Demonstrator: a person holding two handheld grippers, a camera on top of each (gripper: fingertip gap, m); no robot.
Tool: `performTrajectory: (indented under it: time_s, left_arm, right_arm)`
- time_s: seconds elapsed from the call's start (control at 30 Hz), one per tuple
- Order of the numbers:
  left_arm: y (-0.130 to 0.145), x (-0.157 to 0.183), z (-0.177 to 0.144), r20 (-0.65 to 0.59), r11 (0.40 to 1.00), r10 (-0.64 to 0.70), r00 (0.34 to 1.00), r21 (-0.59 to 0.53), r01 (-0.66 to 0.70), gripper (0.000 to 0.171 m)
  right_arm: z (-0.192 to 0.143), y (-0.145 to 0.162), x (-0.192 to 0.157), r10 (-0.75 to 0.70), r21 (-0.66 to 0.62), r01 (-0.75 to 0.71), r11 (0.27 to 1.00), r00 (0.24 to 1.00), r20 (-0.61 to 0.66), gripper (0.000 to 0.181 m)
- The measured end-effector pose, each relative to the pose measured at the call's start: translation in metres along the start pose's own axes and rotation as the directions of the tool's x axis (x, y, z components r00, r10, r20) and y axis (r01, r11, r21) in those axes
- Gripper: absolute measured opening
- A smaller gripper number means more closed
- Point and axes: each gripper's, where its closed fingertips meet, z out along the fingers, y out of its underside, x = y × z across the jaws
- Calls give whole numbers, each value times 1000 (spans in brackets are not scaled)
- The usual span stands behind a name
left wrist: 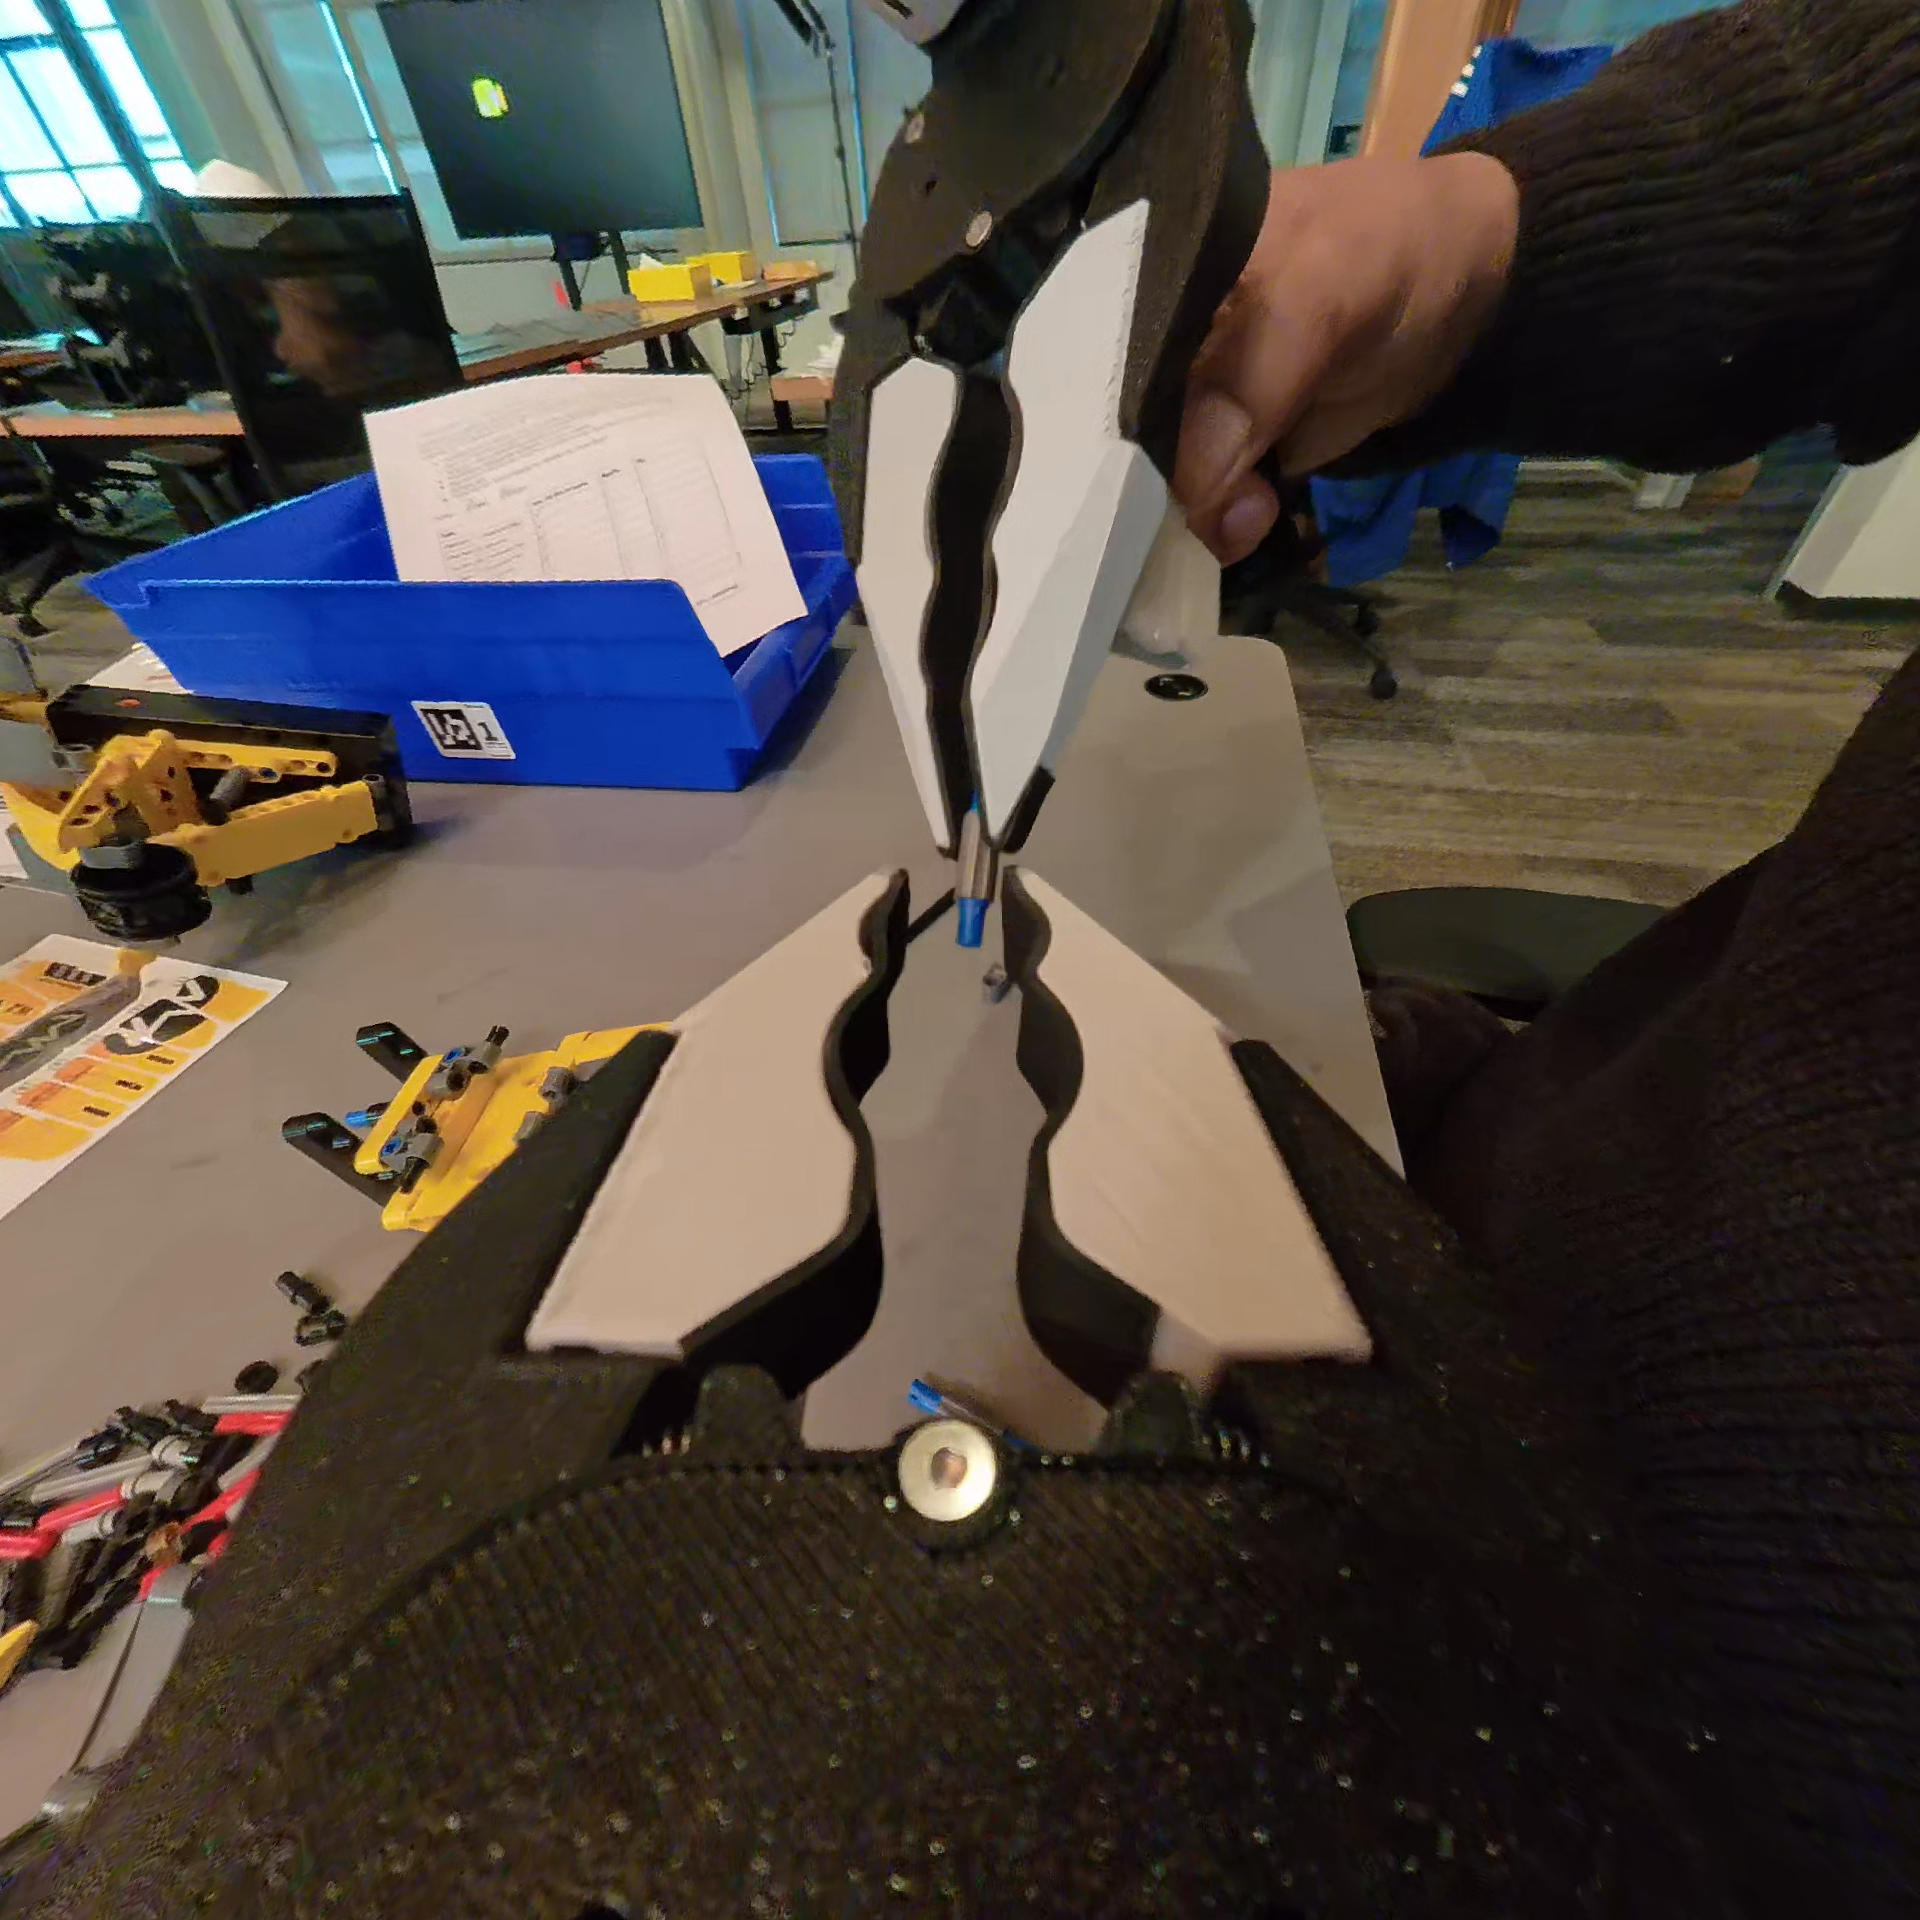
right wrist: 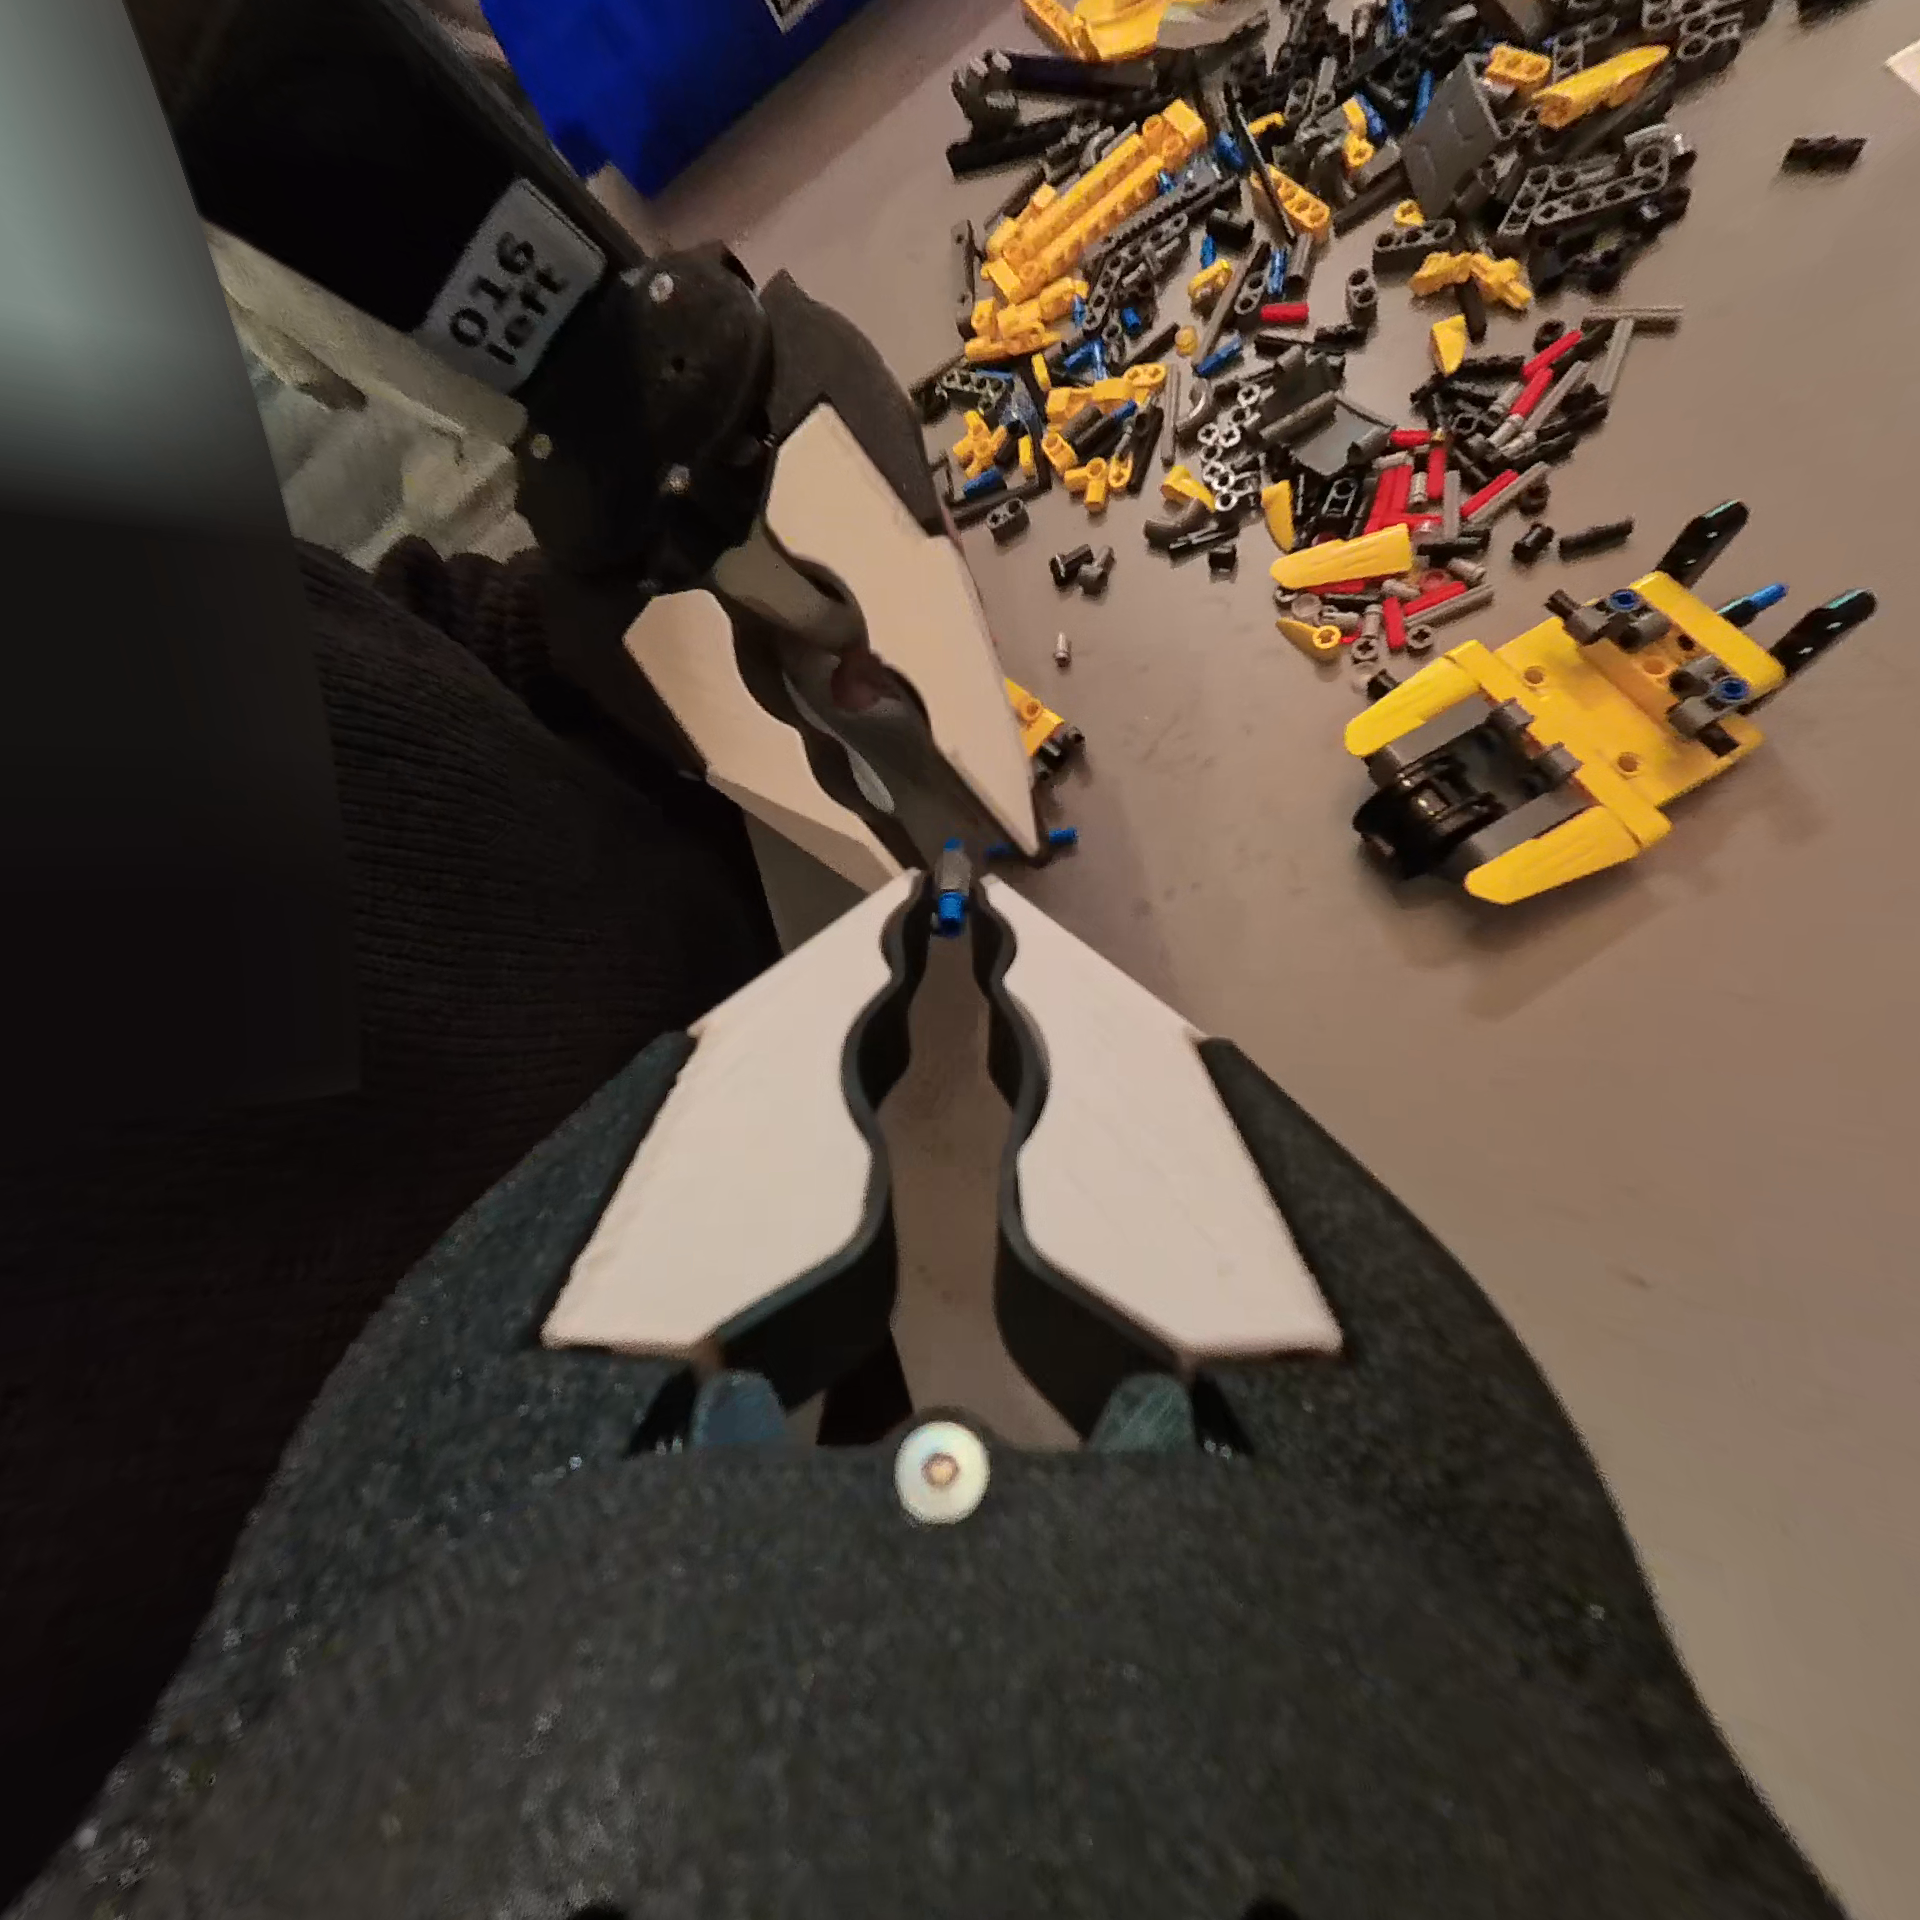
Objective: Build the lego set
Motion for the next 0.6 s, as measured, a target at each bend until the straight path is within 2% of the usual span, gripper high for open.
performTrajectory:
  time_s: [0.07,0.2,0.27,0.3,0.33,0.43,0.5,0.57,0.6]
  left_arm:
    - [0,5,0,-27,1000,6,1000,0,-6,4]
    - [-1,5,-1,2,998,61,998,-5,-61,3]
    - [-3,6,-2,-7,998,56,998,5,-56,3]
    - [-4,6,-3,-17,999,43,999,17,-43,3]
    - [-6,7,-4,-32,999,24,999,29,-23,3]
    - [-12,8,-9,-104,994,-68,992,73,76,3]
    - [-16,11,-12,-171,984,-131,977,94,148,3]
    - [-18,13,-14,-216,976,-165,962,102,191,3]
    - [-18,15,-15,-230,975,-170,958,100,197,3]
  right_arm:
    - [-1,-1,-1,8,17,-9,1000,1000,8,6]
    - [-1,-3,-2,7,41,-8,999,1000,16,7]
    - [-2,-7,-4,-46,79,44,996,999,19,12]
    - [-5,-13,-5,-105,122,105,987,994,-7,37]
    - [-9,-19,-6,-180,165,185,969,983,-45,55]
    - [-22,-38,-13,-387,276,431,859,900,-201,96]
    - [-26,-40,-21,-455,314,515,798,855,-249,84]
    - [-23,-37,-26,-477,310,531,789,847,-236,69]
    - [-21,-34,-27,-493,293,544,787,839,-231,46]
